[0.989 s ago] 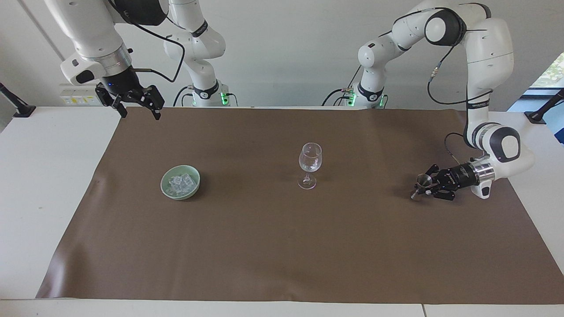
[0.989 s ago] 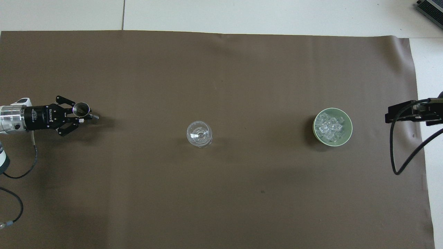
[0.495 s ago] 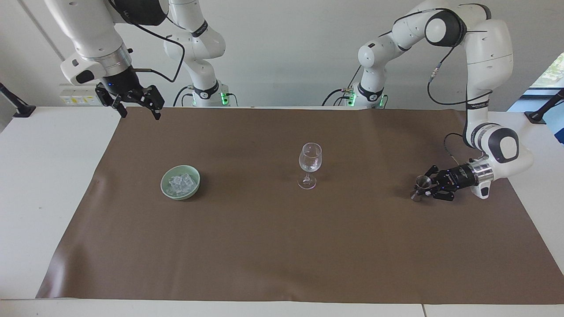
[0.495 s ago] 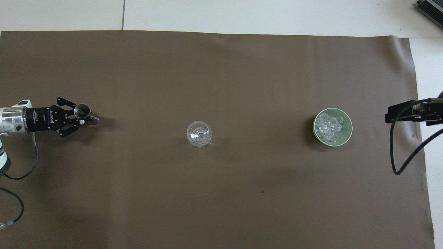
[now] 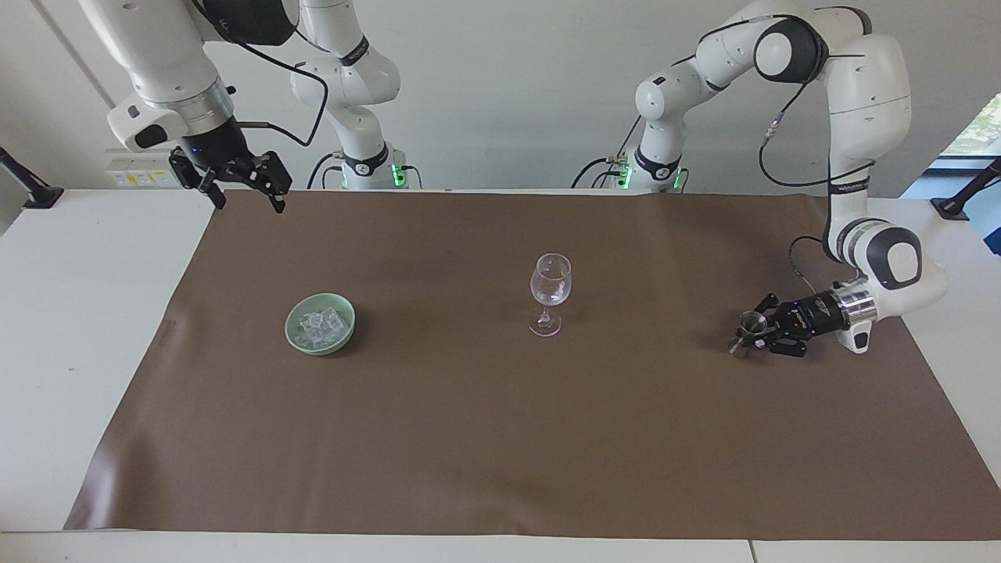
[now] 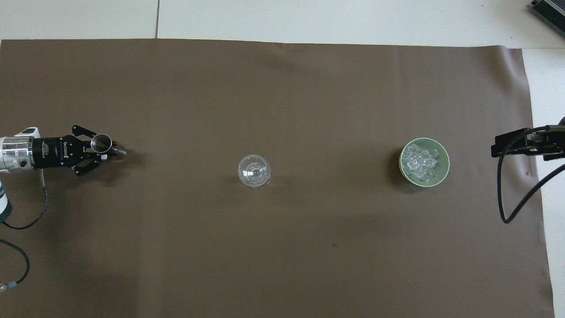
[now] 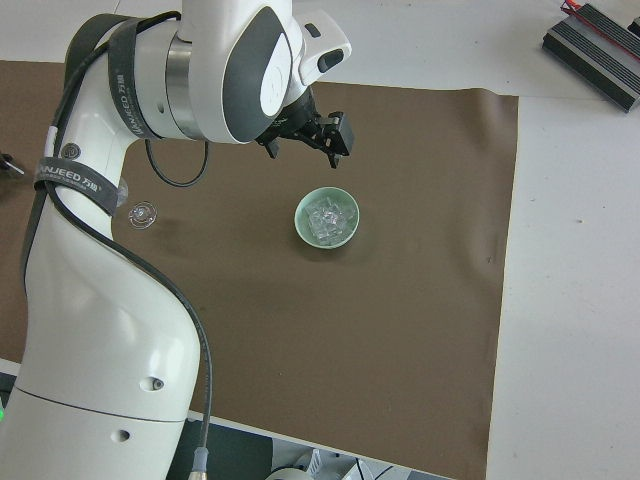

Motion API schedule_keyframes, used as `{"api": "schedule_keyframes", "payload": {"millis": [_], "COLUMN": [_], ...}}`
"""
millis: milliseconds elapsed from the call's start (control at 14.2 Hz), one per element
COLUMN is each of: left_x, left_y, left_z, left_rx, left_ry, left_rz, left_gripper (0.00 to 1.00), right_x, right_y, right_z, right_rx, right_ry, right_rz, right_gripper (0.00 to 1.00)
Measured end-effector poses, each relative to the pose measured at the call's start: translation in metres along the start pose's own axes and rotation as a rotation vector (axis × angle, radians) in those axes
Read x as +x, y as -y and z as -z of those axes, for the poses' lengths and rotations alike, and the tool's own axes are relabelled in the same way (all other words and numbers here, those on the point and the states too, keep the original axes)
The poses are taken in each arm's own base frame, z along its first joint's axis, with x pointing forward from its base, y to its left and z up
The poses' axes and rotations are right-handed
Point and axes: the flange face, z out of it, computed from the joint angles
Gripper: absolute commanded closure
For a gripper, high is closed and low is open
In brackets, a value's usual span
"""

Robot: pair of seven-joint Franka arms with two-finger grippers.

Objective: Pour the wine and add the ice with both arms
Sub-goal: 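Lower the jigger onto the mat with the left gripper, then open the left gripper off the silver jigger and withdraw it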

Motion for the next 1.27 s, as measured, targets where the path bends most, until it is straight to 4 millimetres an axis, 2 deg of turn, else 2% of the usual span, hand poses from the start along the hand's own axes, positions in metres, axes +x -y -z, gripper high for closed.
{"api": "schedule_keyframes", "payload": {"millis": [141, 283, 495, 707, 919, 1272], "left_x": [0.002, 0.002, 0.003, 0.006, -0.002, -0.035], "left_y": [0.001, 0.001, 0.0, 0.001, -0.004, -0.022], "left_z": [0.002, 0.002, 0.011, 0.03, 0.042, 0.067], "left_rx": [0.004, 0.008, 0.016, 0.023, 0.044, 0.096], "left_ry": [-0.01, -0.014, -0.04, -0.074, -0.099, -0.167], "left_rz": [0.0, -0.001, -0.011, -0.023, -0.063, -0.182], "left_gripper": [0.61, 0.4, 0.27, 0.0, 0.0, 0.0], "right_x": [0.0, 0.0, 0.0, 0.0, 0.0, 0.0], "right_y": [0.0, 0.0, 0.0, 0.0, 0.0, 0.0], "right_z": [0.0, 0.0, 0.0, 0.0, 0.0, 0.0], "right_rx": [0.0, 0.0, 0.0, 0.0, 0.0, 0.0], "right_ry": [0.0, 0.0, 0.0, 0.0, 0.0, 0.0], "right_rz": [0.0, 0.0, 0.0, 0.0, 0.0, 0.0], "right_gripper": [0.0, 0.0, 0.0, 0.0, 0.0, 0.0]}}
